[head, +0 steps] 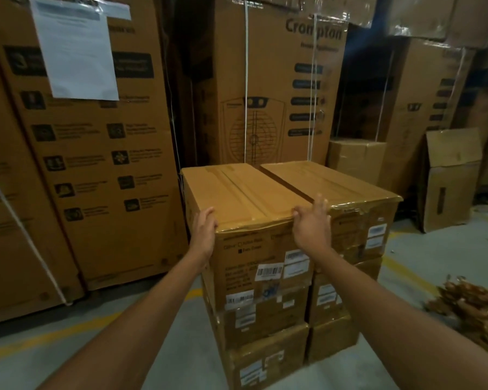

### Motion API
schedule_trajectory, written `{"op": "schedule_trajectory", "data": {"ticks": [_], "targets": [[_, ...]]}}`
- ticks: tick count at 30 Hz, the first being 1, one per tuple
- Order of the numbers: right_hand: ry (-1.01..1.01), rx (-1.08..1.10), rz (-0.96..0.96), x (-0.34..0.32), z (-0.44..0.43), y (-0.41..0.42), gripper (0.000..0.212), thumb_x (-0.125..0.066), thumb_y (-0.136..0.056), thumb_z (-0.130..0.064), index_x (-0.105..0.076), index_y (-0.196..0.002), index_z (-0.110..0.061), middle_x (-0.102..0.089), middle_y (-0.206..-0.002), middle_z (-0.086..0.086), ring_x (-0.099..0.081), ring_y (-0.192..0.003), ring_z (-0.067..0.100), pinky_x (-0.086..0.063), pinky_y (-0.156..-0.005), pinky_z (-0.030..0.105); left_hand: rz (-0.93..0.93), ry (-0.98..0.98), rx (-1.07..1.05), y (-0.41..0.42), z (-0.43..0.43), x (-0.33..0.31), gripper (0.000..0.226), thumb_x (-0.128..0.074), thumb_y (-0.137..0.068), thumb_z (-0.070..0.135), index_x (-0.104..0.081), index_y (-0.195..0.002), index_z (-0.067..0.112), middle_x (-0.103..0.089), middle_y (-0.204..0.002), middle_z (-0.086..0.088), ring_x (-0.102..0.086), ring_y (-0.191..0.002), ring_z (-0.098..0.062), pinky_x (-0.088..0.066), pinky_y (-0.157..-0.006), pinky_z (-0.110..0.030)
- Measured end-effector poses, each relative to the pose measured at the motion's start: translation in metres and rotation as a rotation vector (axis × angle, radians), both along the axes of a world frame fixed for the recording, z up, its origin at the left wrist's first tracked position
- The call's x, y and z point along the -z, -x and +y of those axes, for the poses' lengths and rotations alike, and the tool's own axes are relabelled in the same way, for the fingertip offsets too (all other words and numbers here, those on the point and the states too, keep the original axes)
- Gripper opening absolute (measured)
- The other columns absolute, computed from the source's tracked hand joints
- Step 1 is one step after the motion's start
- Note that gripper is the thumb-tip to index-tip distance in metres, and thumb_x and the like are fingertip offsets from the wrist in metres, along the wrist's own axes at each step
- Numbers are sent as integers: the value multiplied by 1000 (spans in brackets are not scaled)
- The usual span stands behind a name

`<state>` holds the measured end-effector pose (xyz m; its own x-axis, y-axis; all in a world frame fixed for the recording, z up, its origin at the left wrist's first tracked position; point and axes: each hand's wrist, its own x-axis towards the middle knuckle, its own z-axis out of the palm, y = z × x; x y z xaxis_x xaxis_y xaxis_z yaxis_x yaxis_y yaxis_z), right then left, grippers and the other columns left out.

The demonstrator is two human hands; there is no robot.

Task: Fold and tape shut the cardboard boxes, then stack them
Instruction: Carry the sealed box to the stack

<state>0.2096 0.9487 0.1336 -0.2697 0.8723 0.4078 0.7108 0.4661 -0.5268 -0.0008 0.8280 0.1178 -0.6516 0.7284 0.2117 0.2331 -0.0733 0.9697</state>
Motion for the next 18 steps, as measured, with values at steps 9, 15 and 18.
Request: {"op": "schedule_trajectory", "data": {"ticks": [9,15,18], "targets": [[17,-139,-170,-5,45,13,47,-26,-109,-34,-45,-147,-14,-35,-157,12,-8,-154,33,-11,-123,57,17,26,-13,0,32,-6,61,-31,-81,44,-45,-139,30,-31,-154,-1,-32,-139,-24,-32,-104,-38],[11,-101,-161,0,58,21,49,-23,-109,-34,-41,-149,-14,-31,-159,15,-7,-153,34,-17,-122,55,-11,-9,11,3,45,-7,49,-33,-81,42,-44,-127,33,-25,-158,-4,-23,-145,-24,-27,-116,-46],[-16,-74,-118,9,55,26,48,-23,-109,-34,-43,-147,-13,-29,-159,16,-6,-153,35,-18,-122,53,7,-57,12,8,49,0,41,-36,-94,30,-45,-134,22,-35,-142,-3,-34,-134,-23,-30,-97,-34]]}}
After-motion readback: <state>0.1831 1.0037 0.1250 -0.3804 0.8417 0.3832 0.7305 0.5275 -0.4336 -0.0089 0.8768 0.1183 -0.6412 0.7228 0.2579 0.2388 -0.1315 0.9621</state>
